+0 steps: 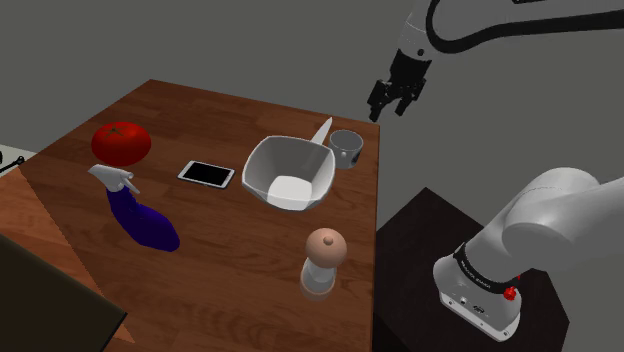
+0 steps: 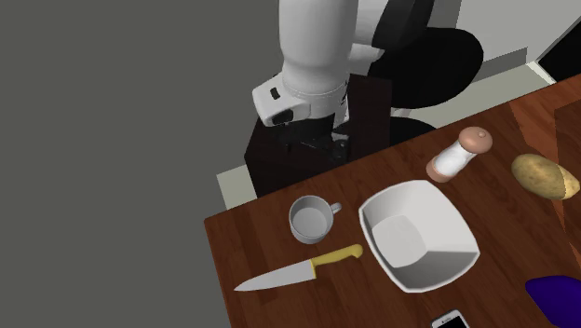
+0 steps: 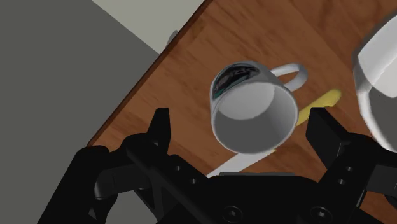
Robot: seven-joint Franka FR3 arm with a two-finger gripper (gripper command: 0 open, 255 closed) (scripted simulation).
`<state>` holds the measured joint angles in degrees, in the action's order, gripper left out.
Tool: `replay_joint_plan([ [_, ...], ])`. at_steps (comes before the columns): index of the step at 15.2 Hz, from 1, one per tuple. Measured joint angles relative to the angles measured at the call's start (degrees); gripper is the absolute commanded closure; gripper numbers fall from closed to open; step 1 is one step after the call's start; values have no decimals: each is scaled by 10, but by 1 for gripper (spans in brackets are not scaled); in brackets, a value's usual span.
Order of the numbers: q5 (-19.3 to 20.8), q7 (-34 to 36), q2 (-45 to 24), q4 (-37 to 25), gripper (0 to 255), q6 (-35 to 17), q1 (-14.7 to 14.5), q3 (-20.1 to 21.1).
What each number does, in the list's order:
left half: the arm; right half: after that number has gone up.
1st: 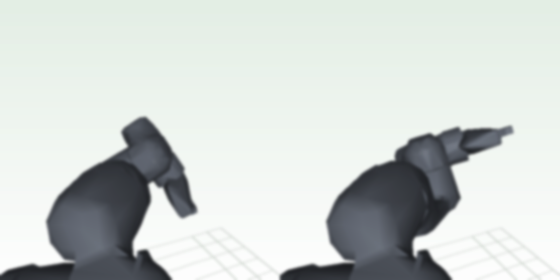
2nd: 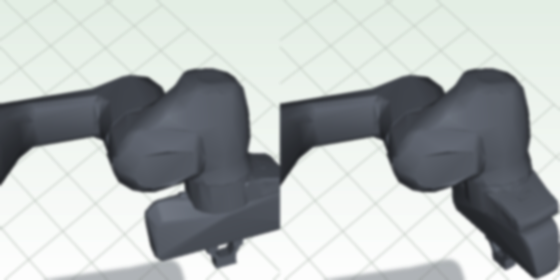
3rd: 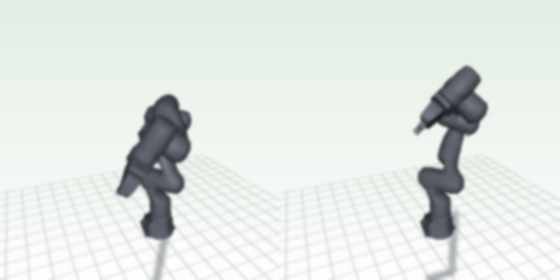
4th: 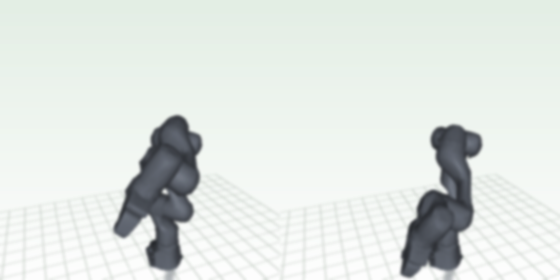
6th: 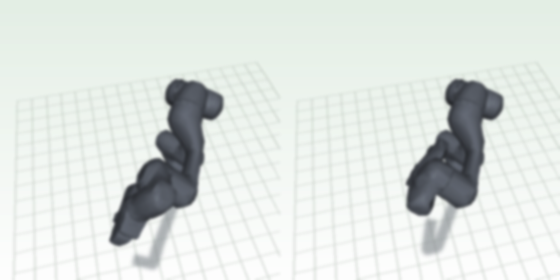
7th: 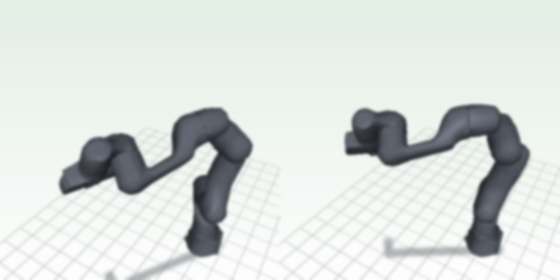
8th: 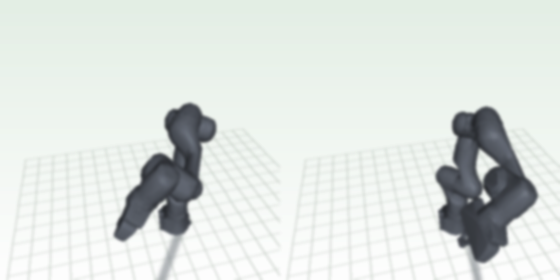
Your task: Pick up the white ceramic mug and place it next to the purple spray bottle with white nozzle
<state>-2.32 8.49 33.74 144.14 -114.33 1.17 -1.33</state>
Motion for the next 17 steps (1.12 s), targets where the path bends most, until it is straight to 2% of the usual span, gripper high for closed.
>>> replay_joint_plan([
  [4, 1, 0, -60, 15, 0, -81, 2, -1],
  [9, 1, -7, -167, 16, 0, -198, 7, -8],
  [17, -5, -10, -234, 28, 0, -279, 4, -9],
])
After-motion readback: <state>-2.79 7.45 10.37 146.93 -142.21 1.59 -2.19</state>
